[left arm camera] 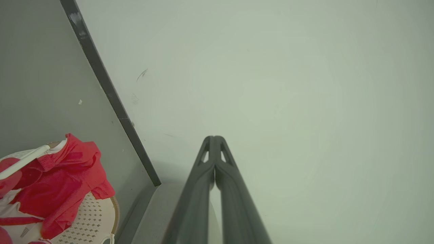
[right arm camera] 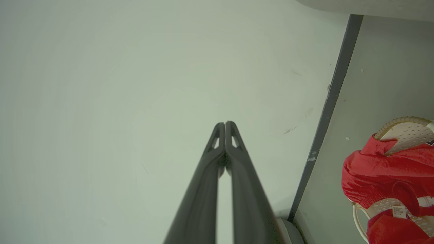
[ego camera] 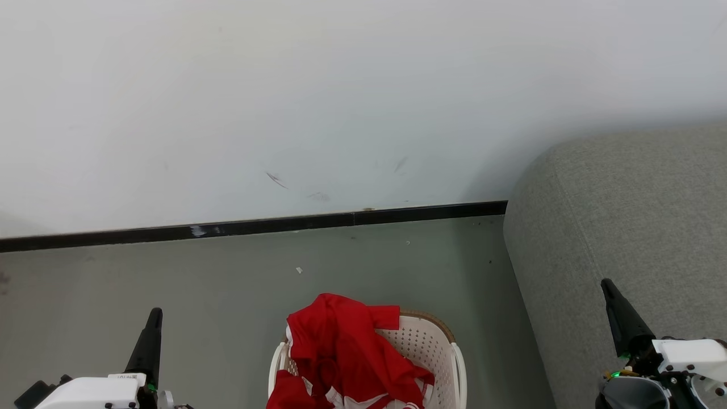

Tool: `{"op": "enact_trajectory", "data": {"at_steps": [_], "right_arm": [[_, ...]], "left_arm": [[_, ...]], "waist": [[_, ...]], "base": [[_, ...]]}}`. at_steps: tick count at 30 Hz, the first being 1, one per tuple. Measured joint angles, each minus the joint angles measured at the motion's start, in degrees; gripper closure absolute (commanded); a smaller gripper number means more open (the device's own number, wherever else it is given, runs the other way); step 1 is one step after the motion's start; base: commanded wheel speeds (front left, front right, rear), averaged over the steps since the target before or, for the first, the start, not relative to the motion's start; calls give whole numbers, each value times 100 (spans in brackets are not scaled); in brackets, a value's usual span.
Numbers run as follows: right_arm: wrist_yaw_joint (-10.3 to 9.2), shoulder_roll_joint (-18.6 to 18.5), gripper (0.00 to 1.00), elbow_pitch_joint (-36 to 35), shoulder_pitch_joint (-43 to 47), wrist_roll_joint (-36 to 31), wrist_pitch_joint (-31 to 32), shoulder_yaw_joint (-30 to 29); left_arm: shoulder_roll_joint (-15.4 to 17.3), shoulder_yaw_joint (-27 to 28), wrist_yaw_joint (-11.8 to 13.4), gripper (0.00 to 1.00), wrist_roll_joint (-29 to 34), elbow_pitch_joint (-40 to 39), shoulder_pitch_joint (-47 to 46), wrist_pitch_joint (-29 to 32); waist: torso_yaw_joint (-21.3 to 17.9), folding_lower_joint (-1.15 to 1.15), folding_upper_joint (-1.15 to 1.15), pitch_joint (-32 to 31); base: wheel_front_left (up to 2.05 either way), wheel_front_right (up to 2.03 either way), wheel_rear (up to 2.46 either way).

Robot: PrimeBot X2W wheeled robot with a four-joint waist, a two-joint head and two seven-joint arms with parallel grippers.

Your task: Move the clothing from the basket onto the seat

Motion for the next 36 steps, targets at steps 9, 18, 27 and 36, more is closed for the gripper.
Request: {"op": "enact_trajectory", "data": {"at_steps": [9, 18, 27, 36], "right_arm": [[-7, 153, 0, 235, 214, -2, 1, 21], [-7, 208, 0, 203, 314, -3, -48, 38], [-7, 218, 0, 7, 253, -66, -176, 63], [-7, 246, 0, -176, 235, -212, -256, 174]], "left_arm": [[-138, -36, 1, 0, -7, 269, 193, -2], [-194, -55, 2, 0, -8, 324, 274, -54], [-186, -60, 1, 0, -7, 244, 257, -163], [-157, -118, 0, 0, 183, 130, 226, -316]], "waist": [[-1, 0, 0, 1], [-1, 0, 0, 3], [-4, 3, 0, 8], [-11, 29, 0, 14]], "base": [[0, 0, 0], [0, 0, 0], [0, 0, 0], [0, 0, 0]]}}
